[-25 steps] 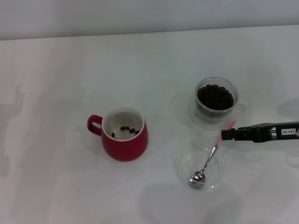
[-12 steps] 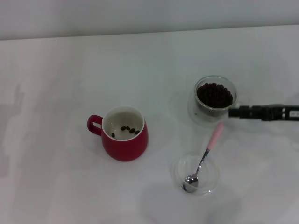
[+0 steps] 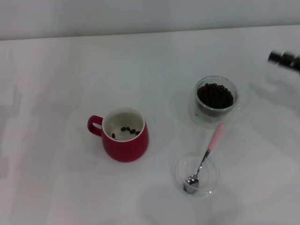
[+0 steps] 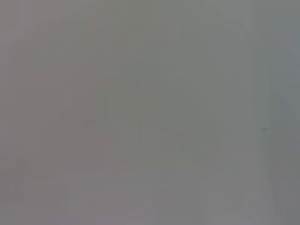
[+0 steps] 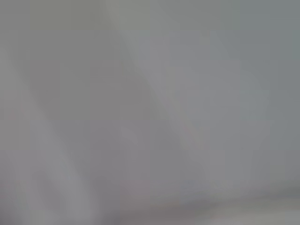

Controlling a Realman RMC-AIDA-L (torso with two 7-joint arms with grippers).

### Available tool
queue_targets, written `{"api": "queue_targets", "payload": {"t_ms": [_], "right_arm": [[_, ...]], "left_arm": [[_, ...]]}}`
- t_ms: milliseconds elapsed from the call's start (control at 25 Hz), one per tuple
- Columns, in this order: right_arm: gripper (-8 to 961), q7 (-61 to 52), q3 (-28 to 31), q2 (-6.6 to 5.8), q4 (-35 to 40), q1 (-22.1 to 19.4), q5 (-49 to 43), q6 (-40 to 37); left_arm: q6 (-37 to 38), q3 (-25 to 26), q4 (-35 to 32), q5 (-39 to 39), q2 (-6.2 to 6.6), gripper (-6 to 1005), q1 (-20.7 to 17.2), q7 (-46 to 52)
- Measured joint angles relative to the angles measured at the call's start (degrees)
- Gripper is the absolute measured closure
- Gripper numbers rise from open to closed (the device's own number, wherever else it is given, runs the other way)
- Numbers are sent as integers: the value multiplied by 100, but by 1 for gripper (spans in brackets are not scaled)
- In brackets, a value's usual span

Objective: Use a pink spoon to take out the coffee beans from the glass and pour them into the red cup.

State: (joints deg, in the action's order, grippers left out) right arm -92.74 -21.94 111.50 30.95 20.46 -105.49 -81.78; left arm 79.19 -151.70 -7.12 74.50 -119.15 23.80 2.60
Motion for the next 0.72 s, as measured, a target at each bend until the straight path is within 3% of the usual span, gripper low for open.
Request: {"api": "queue_targets", "payload": {"t_ms": [80, 160, 320, 440, 560, 720], "right_arm": [[76, 955, 395, 214, -48, -46, 600, -30], [76, 2389, 658, 336, -443, -74, 1530, -154], [77, 5213, 725, 345, -1624, -6, 3125, -392], [77, 6780, 733, 361, -2200, 103, 3762, -333], [78, 7573, 755, 367, -2474, 268, 3887, 7], [78, 7752, 770, 376, -2543, 485, 3946, 814]], "left_arm": [[0, 0, 0, 20, -4, 331, 0, -4], [0, 0, 0, 23, -4, 331, 3, -6], [-35, 0, -2, 79, -3, 330, -6, 18], [-130, 0, -47, 90, -3, 330, -2, 27], [-257, 0, -67, 105, -15, 330, 2, 29], [-429, 0, -78, 161, -22, 330, 49, 30]]}}
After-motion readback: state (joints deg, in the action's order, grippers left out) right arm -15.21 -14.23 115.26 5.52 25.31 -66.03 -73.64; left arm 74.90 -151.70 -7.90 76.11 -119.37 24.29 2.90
